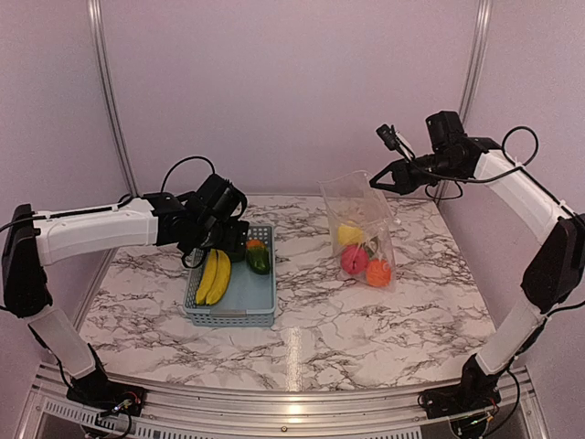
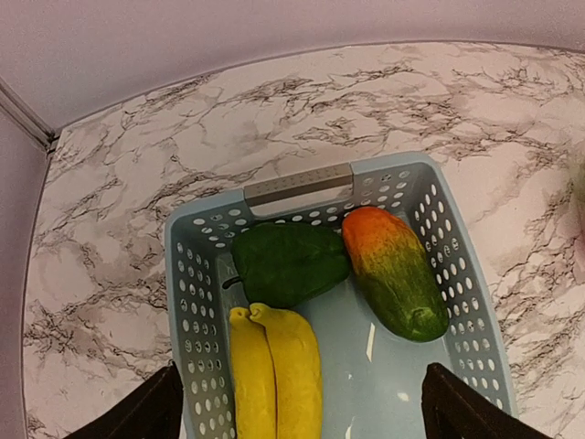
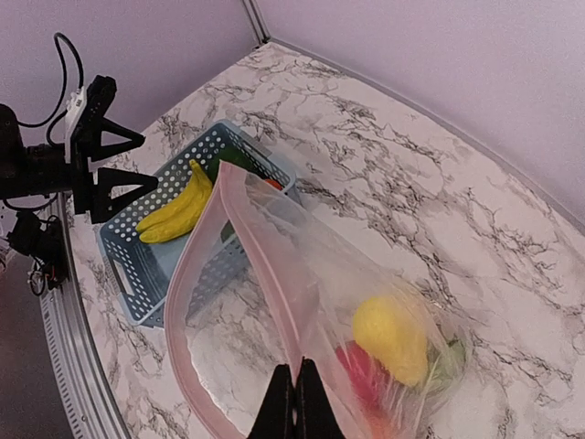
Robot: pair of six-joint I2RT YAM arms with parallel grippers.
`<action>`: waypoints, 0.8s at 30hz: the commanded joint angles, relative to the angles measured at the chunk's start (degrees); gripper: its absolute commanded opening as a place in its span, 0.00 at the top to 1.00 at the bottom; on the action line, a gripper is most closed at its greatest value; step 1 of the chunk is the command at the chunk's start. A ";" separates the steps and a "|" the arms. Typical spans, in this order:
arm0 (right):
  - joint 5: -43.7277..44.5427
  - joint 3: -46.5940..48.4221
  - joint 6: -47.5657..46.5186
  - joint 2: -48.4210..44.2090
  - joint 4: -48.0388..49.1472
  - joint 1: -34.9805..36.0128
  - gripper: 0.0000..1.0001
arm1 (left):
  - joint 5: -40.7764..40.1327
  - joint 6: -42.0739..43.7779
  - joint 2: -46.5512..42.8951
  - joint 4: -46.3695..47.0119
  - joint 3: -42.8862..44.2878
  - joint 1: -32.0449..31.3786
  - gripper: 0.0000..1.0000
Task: Place the food in the zip-top bag and seal the zipper
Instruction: Pick up the fake fruit from the bin.
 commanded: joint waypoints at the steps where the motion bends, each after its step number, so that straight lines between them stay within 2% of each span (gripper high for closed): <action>1: 1.51 -0.97 -0.37 -1.58 0.64 -0.24 1.00 | 2.42 -3.12 2.11 -5.84 1.37 2.73 0.07; 12: 2.60 -1.92 -0.62 -2.73 0.82 -0.25 1.00 | 11.07 -1.39 6.75 -3.71 2.70 8.80 0.15; 24: 3.50 -2.62 -0.76 -3.47 0.91 -0.27 1.00 | 13.22 -1.65 12.99 -5.21 6.12 11.18 0.21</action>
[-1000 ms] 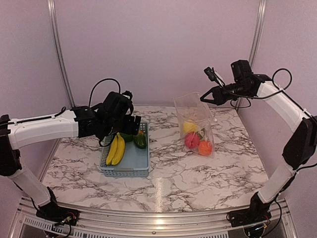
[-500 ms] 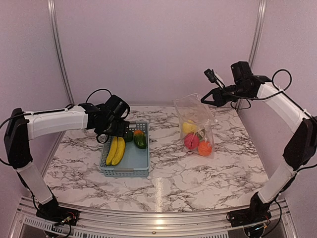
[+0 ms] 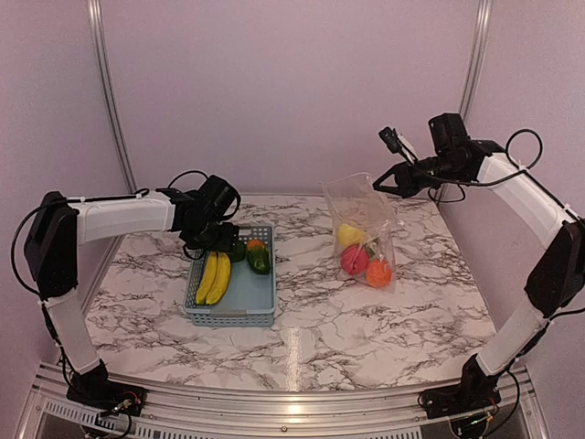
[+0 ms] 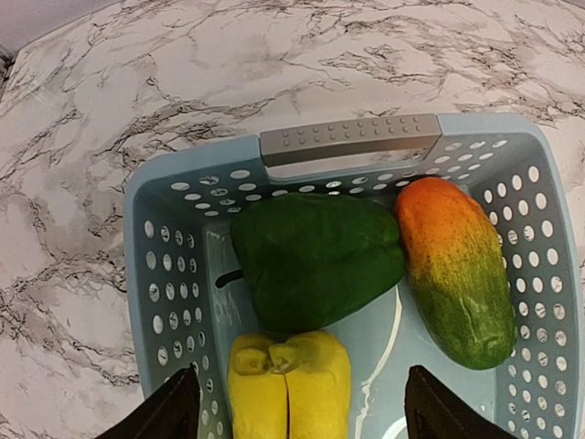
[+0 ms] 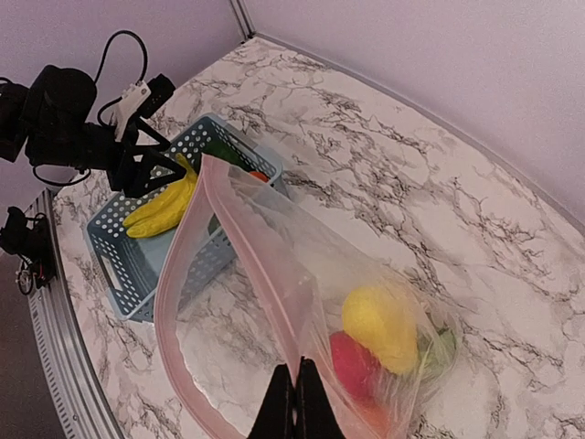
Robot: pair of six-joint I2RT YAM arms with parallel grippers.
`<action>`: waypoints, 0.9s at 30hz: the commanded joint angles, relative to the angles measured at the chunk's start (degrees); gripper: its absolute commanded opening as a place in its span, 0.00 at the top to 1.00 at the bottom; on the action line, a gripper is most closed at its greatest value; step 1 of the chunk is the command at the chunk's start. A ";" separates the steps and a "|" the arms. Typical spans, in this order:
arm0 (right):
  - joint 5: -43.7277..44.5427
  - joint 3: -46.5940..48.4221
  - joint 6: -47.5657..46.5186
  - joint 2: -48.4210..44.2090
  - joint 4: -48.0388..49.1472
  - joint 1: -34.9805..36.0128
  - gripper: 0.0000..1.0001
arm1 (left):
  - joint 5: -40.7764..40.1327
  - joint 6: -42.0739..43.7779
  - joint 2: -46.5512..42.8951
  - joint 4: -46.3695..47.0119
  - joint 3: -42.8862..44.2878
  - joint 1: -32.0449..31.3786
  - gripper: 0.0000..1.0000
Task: Place the food in the zip-top bag and seal the zipper
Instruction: Pick up the fake fruit from the bin.
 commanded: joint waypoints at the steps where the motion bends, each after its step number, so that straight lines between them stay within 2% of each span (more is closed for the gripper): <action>1: 0.82 -0.15 -0.52 -1.46 0.51 -0.25 1.00 | 0.52 0.23 2.82 -2.13 2.23 0.57 0.21; 12: 0.49 -0.50 -0.70 -1.04 0.66 -0.25 1.00 | 0.34 -1.30 8.17 -6.99 3.75 0.63 0.18; 27: 0.64 -1.56 -0.86 -1.33 0.86 -0.24 1.00 | 2.61 -1.54 13.77 -6.09 4.54 1.17 0.19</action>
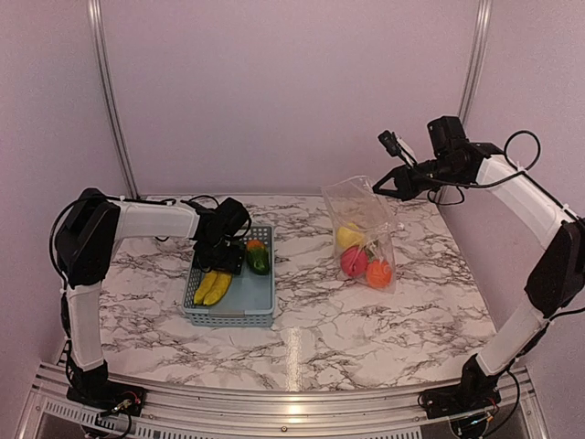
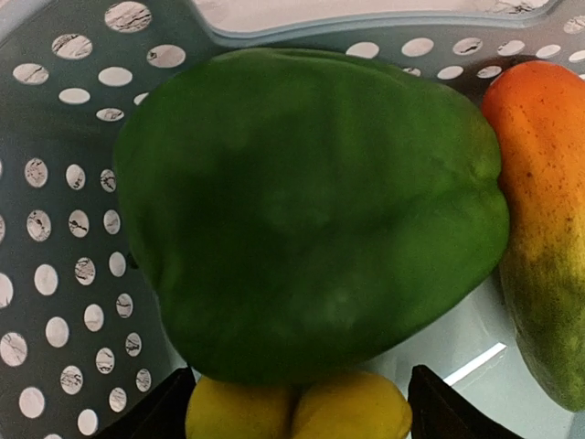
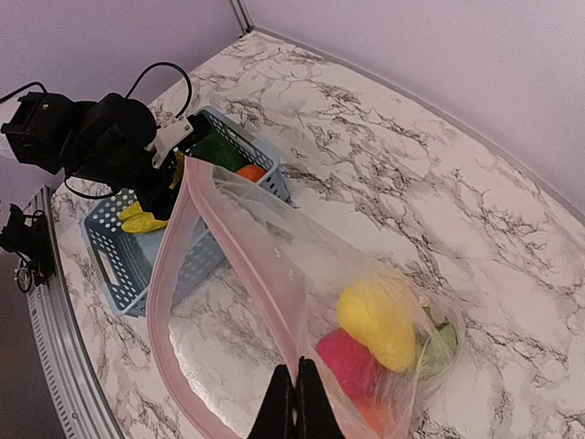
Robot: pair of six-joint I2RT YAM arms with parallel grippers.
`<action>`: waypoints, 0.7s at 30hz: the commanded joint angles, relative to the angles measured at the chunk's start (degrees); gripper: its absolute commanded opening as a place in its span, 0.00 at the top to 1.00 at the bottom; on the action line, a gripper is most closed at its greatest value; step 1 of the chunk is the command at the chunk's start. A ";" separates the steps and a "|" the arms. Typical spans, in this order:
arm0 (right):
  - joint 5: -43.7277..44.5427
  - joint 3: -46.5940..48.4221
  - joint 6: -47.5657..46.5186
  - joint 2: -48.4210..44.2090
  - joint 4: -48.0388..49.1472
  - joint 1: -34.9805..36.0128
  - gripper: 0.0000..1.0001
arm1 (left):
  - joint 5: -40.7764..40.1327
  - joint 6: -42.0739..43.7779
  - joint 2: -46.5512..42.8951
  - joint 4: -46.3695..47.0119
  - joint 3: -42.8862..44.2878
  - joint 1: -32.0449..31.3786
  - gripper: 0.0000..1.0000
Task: Place the food in the zip-top bag and seal the zipper
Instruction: Pick up the fake fruit from the bin.
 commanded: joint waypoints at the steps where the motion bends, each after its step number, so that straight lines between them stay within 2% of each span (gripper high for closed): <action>1: 0.33 -0.28 -0.70 -1.22 0.47 -0.29 1.00 | 0.15 -0.22 1.97 -1.71 1.11 0.71 0.19; 5: 0.34 -0.29 -0.64 -1.01 0.58 -0.25 1.00 | -0.07 -0.22 2.38 -1.75 1.02 0.89 0.21; 9: 0.41 -0.12 -0.76 -0.89 0.45 -0.29 1.00 | 0.86 -0.34 0.69 -1.75 0.55 0.85 0.27; 21: 0.86 1.03 -0.81 -0.57 -0.22 -0.21 1.00 | 2.18 -0.43 -12.23 -2.70 2.69 -0.56 0.33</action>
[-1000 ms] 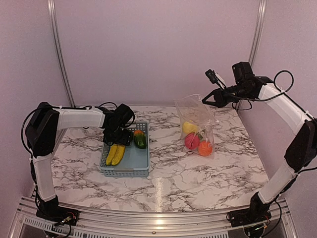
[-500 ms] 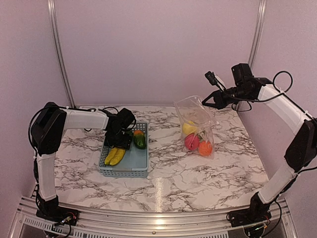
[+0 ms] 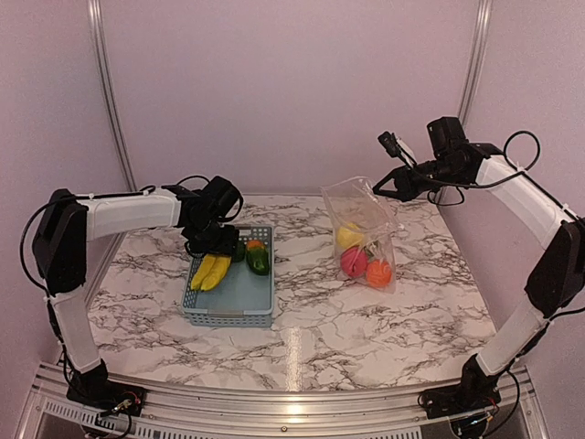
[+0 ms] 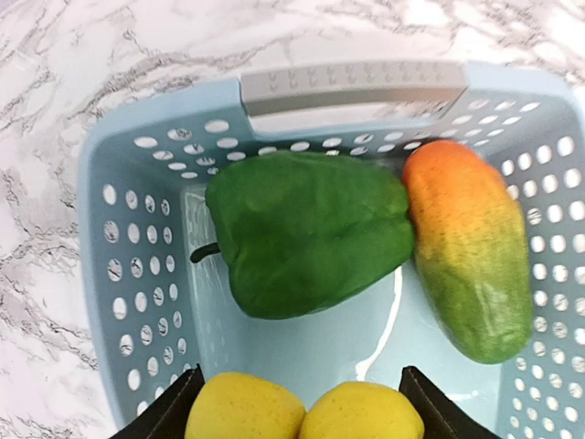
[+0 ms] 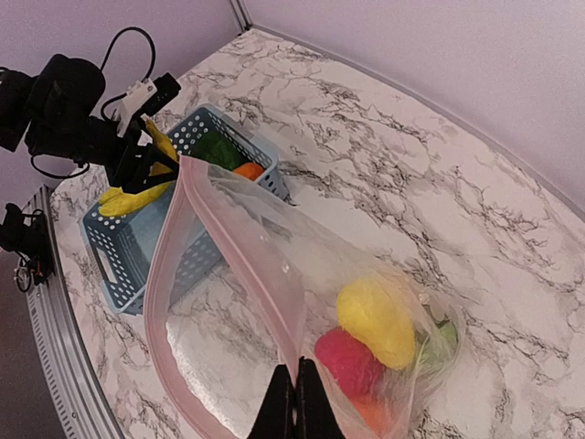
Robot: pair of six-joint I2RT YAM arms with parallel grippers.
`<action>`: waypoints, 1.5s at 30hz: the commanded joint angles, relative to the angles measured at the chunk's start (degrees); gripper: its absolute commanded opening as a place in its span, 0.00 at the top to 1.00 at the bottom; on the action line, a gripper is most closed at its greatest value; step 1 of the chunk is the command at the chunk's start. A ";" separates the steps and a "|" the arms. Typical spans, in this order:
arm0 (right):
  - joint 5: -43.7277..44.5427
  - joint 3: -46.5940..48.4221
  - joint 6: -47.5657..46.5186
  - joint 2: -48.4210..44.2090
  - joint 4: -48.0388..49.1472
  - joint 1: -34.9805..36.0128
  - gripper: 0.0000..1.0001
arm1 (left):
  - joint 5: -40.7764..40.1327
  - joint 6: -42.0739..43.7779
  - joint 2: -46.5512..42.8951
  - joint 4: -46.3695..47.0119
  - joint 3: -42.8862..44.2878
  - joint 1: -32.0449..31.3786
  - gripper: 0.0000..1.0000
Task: Place the food in the zip-top bag and seal the zipper
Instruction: Pick up the fake fruit from the bin, then place the fake fruit in the zipper food storage bag.
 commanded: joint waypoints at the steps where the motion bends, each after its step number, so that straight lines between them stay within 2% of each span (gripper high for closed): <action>1: 0.79 1.57 -0.76 -0.48 -0.35 -0.16 1.00 | 1.00 0.10 -6.65 -1.57 3.37 -1.08 0.33; 10: 1.17 5.32 -1.82 1.06 -3.85 1.68 1.00 | 0.25 8.63 -15.09 11.18 7.91 -8.80 0.35; 20: -0.44 10.25 -2.52 1.96 -8.33 3.36 1.00 | 4.02 17.73 -18.29 36.85 7.41 -18.49 0.37; 30: -4.27 10.07 -1.86 0.89 -9.08 3.54 1.00 | 9.21 22.74 -14.17 58.65 6.60 -24.88 0.34; 35: -8.04 10.62 -1.53 0.83 -9.48 3.54 1.00 | 7.04 24.77 -10.91 72.92 5.30 -26.72 0.34; 45: -13.58 9.66 -1.07 -0.13 -9.75 3.62 1.00 | 1.78 30.33 0.27 89.87 8.53 -27.41 0.36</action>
